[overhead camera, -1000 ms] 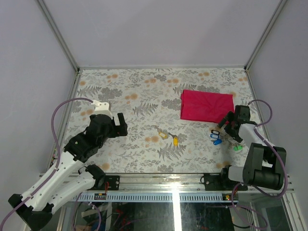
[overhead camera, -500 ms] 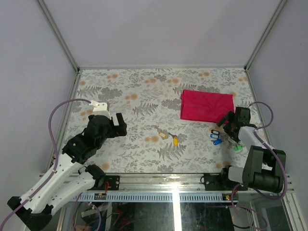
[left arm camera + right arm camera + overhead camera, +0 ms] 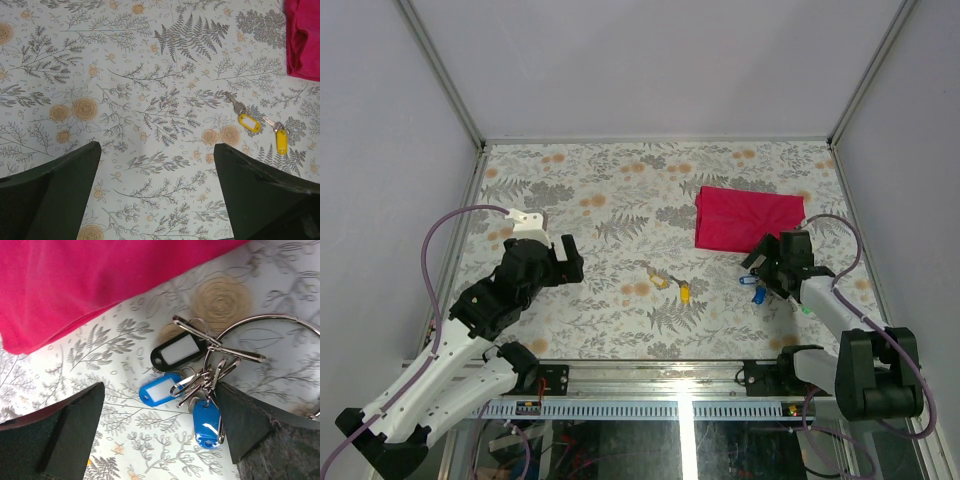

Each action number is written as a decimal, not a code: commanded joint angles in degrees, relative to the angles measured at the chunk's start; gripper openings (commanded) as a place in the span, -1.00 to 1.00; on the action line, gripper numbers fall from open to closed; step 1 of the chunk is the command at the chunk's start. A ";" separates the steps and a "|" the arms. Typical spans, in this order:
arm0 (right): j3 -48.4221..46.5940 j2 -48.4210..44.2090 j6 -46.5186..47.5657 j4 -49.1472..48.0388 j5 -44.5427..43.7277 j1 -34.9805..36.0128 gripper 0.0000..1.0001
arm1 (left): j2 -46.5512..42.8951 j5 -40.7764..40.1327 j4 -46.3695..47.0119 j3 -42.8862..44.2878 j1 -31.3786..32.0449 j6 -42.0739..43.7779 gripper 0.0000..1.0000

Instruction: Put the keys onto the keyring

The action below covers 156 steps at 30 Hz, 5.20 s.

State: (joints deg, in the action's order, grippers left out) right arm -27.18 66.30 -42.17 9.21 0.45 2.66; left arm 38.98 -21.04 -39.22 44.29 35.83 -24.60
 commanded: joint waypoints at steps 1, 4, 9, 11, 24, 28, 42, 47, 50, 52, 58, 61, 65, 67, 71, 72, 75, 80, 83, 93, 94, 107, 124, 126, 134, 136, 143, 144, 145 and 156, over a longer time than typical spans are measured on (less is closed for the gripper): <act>1.52 3.14 -3.61 -0.56 3.55 4.16 0.99 | -0.20 -1.31 2.62 0.19 -0.34 0.25 1.00; -0.10 5.10 -4.42 -1.24 1.86 8.57 0.98 | 0.08 -1.20 2.58 0.20 -0.33 0.25 1.00; -3.99 9.84 -5.96 -2.42 -1.50 16.25 0.99 | -0.24 -1.15 2.63 0.19 -0.32 0.26 1.00; -6.06 12.80 -6.39 -3.26 -2.49 19.05 0.99 | -0.60 -1.28 2.58 0.11 -0.35 0.19 0.99; -23.86 26.42 -1.28 -2.08 -6.30 30.92 0.98 | -0.64 -1.32 2.60 0.03 -0.33 0.03 1.00; -22.35 17.92 8.41 -3.11 -6.56 30.92 0.98 | -0.19 -1.35 2.57 0.00 -0.33 0.06 1.00; -21.37 5.49 21.69 21.36 -10.80 25.24 0.85 | 2.42 -0.18 3.10 0.09 -0.33 0.84 0.99; -18.20 7.52 22.92 18.63 -0.46 18.22 0.84 | 3.86 0.42 3.10 0.29 -0.33 1.08 0.99; -17.70 8.74 23.45 16.54 3.11 17.80 0.85 | 3.65 0.30 3.13 0.30 -0.35 1.05 1.00; -17.55 9.46 23.41 15.61 3.62 17.67 0.85 | 3.50 0.25 3.12 0.19 -0.33 1.04 1.00; -17.72 12.75 22.25 14.76 0.24 16.77 0.93 | 2.84 0.12 3.13 0.11 -0.33 1.01 0.99; -17.90 14.42 22.09 14.03 0.16 16.72 0.96 | 2.98 0.45 3.25 0.17 -0.33 1.12 1.00; -17.84 15.83 22.28 13.66 1.02 16.72 0.96 | 3.40 0.90 3.28 0.18 -0.33 1.22 1.00; -17.27 15.99 21.95 13.33 2.21 16.84 0.96 | 3.30 0.82 3.30 0.18 -0.33 1.15 1.00; -15.74 15.58 21.06 12.28 5.54 16.85 0.93 | 3.40 0.78 3.28 0.19 -0.34 1.22 0.99; -15.34 15.49 20.89 12.17 6.25 16.82 0.92 | 3.43 0.81 3.32 0.21 -0.33 1.22 0.99; -14.66 14.94 20.50 12.28 8.69 16.93 0.89 | 3.64 0.90 3.23 0.19 -0.33 1.20 0.99; -13.25 12.45 19.02 12.22 11.85 17.50 0.88 | 3.81 0.70 3.25 0.19 -0.33 1.13 0.99; -12.49 10.86 18.33 12.34 13.88 17.86 0.88 | 3.99 0.73 3.19 0.24 -0.33 1.12 0.99; -14.15 4.16 21.00 15.29 3.54 18.39 0.99 | 3.86 0.82 3.24 0.22 -0.33 0.96 1.00; -14.55 3.89 20.66 15.98 0.42 18.42 0.99 | 3.83 0.81 3.20 0.16 -0.33 0.98 1.00; -14.18 10.03 18.06 10.07 5.26 18.42 0.99 | 3.57 0.91 3.19 0.12 -0.34 1.02 0.99; -14.13 17.04 17.27 5.09 1.71 17.51 0.98 | 2.85 0.40 3.01 0.12 -0.33 0.47 1.00; -14.72 18.07 17.61 5.18 0.69 17.39 0.98 | 2.45 0.28 2.97 0.03 -0.32 0.49 1.00; -16.41 19.48 20.85 4.74 1.57 17.34 0.98 | 2.74 0.54 3.01 0.08 -0.33 0.51 1.00; -16.51 19.31 21.53 4.78 4.64 17.37 0.98 | 2.86 0.56 3.01 0.06 -0.33 0.52 0.99; -15.90 20.08 22.72 6.76 11.94 17.37 0.98 | 2.83 0.56 3.02 0.05 -0.30 0.47 1.00; -15.81 19.89 22.50 7.04 12.51 17.38 0.99 | 2.80 0.56 3.01 0.03 -0.28 0.47 0.99; -15.70 19.62 22.36 7.29 13.21 17.31 0.99 | 2.73 0.55 3.01 0.01 -0.32 0.51 1.00; -14.93 16.31 19.22 10.93 17.22 20.41 0.98 | 3.33 1.35 3.12 0.11 -0.28 0.61 1.00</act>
State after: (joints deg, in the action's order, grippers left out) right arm -42.68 84.33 -21.43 15.86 14.66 20.73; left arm 42.00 -20.45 -38.94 44.29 35.83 -24.53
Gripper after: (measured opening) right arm 0.992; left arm 0.997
